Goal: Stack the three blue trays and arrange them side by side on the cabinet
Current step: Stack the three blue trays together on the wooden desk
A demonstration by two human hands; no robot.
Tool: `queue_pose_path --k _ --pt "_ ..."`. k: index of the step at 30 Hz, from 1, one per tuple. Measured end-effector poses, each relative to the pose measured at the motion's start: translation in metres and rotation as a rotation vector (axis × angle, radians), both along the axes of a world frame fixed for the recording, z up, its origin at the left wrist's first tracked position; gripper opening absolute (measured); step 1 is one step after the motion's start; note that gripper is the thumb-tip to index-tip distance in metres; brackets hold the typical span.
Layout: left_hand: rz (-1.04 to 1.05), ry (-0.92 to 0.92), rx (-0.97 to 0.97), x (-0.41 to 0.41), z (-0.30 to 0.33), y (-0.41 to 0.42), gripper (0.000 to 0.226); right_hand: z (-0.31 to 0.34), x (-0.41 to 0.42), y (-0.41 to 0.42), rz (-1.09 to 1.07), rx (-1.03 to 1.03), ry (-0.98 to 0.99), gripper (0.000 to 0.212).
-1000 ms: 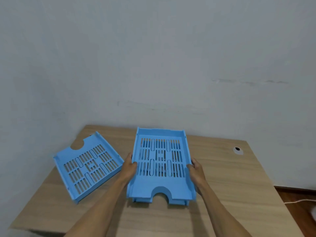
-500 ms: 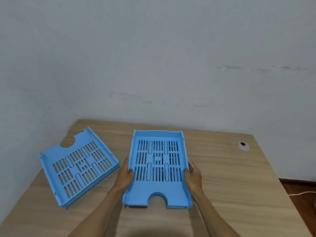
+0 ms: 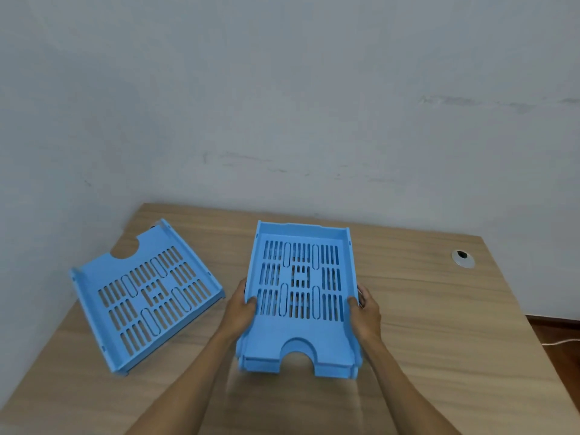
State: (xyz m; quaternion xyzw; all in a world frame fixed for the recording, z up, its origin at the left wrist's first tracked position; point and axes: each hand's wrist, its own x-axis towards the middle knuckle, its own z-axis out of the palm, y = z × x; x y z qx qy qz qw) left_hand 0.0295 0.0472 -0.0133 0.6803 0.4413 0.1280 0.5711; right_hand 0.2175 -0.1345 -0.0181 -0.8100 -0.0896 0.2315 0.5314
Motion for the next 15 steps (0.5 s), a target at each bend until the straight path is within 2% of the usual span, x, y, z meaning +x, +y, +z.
queue_pose_path --k 3,15 --pt "0.047 0.016 -0.050 -0.003 -0.003 -0.007 0.042 0.000 0.000 0.000 0.067 -0.035 0.002 0.048" --pt "0.042 0.028 -0.119 -0.012 0.004 -0.017 0.041 0.015 -0.008 -0.006 0.135 -0.108 0.021 0.044"
